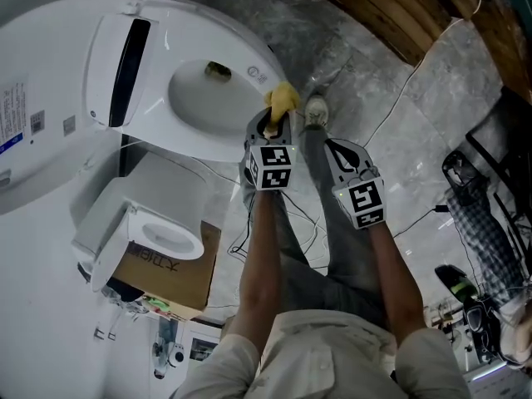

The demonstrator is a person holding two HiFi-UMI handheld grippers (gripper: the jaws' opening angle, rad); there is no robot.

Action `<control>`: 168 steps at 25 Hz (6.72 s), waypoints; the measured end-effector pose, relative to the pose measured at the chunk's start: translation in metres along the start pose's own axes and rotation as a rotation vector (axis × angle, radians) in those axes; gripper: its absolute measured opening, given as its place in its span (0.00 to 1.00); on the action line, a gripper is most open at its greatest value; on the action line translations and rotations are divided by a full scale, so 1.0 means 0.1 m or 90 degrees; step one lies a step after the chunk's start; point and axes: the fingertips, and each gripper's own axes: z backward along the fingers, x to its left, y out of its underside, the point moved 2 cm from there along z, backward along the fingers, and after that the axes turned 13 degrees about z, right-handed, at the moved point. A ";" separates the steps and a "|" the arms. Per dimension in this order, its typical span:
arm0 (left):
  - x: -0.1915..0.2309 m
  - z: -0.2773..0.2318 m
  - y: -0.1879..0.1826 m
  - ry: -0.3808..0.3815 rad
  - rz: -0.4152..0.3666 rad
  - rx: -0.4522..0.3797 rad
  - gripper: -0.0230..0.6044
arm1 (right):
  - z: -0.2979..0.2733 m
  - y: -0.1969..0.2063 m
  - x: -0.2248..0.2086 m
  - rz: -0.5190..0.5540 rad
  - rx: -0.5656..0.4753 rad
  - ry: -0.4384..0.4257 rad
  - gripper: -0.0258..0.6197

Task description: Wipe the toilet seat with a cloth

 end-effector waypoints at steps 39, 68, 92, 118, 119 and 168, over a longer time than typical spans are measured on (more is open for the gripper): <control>0.33 -0.20 -0.68 0.041 -0.024 -0.002 0.24 | -0.57 -0.74 -0.07 -0.014 -0.008 0.025 0.05; 0.89 -0.28 -1.28 0.052 -0.062 -0.049 0.23 | -0.96 -1.17 0.06 0.004 -0.023 0.042 0.05; 1.33 -0.27 -1.65 0.058 -0.107 -0.080 0.23 | -1.31 -1.50 0.14 0.030 -0.030 0.053 0.05; 2.00 -0.12 -1.74 0.021 -0.092 -0.085 0.23 | -1.52 -1.64 0.61 0.041 -0.032 0.051 0.05; 2.02 -0.11 -1.73 0.020 -0.091 -0.084 0.23 | -1.53 -1.65 0.64 0.042 -0.032 0.051 0.05; 2.86 0.58 -0.68 -0.046 0.003 -0.051 0.22 | -1.55 -1.45 1.45 0.104 -0.026 0.001 0.05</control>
